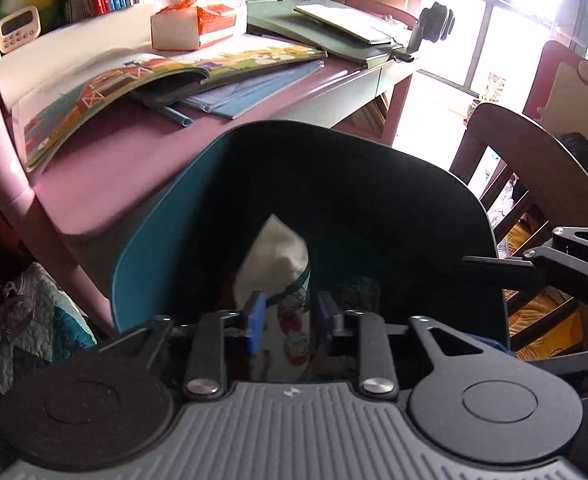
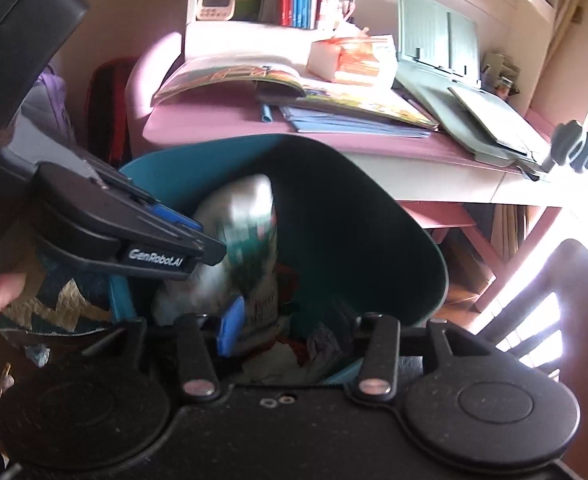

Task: Collect trash
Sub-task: 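Carry both items over the teal bin and open both tools to drop them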

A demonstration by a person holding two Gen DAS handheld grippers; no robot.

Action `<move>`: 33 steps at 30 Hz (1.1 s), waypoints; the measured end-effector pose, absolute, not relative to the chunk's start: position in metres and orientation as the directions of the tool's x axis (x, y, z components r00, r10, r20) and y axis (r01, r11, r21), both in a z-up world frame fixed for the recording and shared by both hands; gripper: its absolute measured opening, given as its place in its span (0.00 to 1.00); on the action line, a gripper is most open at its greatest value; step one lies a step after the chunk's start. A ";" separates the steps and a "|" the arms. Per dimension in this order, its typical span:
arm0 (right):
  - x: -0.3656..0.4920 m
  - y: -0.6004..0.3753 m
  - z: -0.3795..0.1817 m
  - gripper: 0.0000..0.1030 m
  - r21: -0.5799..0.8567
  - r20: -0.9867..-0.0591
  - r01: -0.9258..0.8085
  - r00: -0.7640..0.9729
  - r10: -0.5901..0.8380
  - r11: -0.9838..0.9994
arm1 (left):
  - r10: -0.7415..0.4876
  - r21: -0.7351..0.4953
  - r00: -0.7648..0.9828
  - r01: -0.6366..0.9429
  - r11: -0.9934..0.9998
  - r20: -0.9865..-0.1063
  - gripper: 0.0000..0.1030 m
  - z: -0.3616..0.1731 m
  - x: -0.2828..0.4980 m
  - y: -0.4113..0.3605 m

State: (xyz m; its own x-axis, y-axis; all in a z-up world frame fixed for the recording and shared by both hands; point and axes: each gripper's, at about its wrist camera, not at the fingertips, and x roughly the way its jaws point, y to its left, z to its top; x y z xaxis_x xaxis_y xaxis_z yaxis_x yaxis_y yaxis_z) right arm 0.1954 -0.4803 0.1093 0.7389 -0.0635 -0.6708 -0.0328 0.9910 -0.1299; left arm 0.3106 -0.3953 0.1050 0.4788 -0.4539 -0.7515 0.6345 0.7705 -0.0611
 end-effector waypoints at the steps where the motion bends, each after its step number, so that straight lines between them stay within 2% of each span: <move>1: 0.192 -0.480 0.112 0.46 -0.128 -0.668 -0.035 0.742 -0.060 0.991 | -0.458 -0.060 0.485 0.635 0.770 -0.744 0.31 0.109 0.308 -0.392; 8: 0.169 -0.465 0.134 0.47 -0.099 -0.624 -0.052 0.781 -0.021 0.994 | -0.465 -0.049 0.510 0.634 0.772 -0.724 0.31 0.138 0.281 -0.361; 19: 0.142 -0.395 0.160 0.50 -0.056 -0.571 -0.214 0.808 0.144 0.975 | -0.443 -0.054 0.586 0.561 0.826 -0.679 0.31 0.177 0.236 -0.260; 33: 0.144 -0.243 0.148 0.54 0.028 -0.561 -0.506 0.706 0.433 0.862 | -0.299 -0.087 0.693 0.325 0.942 -0.656 0.31 0.170 0.188 -0.075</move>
